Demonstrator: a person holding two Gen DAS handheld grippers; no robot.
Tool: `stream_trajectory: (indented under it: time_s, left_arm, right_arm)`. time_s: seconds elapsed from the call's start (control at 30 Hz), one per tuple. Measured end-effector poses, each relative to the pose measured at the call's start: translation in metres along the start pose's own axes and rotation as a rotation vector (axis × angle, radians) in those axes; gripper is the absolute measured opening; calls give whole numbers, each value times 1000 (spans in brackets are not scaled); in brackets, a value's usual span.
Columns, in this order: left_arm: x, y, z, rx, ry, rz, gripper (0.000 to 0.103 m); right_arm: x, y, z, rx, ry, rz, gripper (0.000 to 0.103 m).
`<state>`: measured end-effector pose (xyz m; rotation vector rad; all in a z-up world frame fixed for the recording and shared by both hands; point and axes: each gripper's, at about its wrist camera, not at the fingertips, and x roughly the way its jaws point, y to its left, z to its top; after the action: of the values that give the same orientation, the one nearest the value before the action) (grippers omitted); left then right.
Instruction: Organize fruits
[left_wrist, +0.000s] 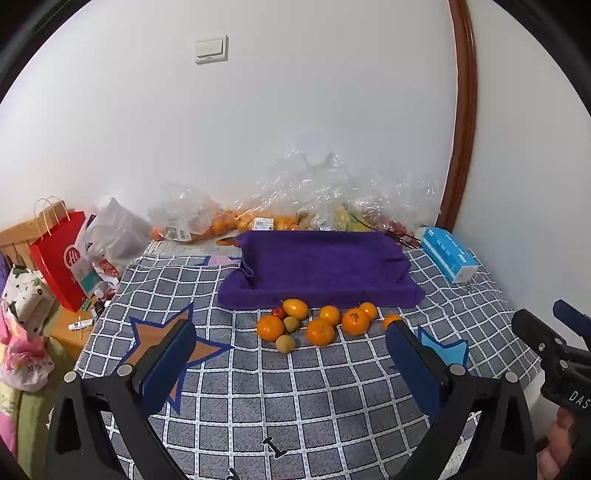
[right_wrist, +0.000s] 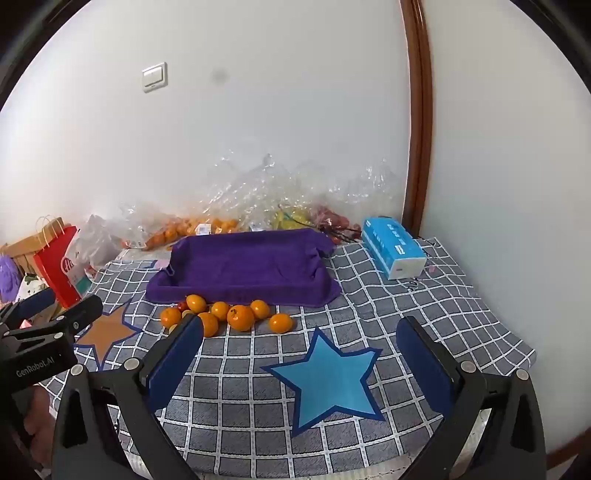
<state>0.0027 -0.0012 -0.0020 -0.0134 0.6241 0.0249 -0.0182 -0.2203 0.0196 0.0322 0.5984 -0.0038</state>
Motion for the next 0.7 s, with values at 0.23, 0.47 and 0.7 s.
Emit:
stream_trajectory:
  time_s: [0.23,0.47,0.7]
  left_arm:
    - [-7,0,5,-22,-30,-14,103]
    - [-12,-5,11,-20,-31,-14,103]
    - [-12,-1,4,-25,-35,-16,103]
  right_arm:
    - [-6,5,2,13,-1,10,103]
    - [-8,5,0,-10,-8,7,103]
    - [-9,6,2,-15,-6,9,103]
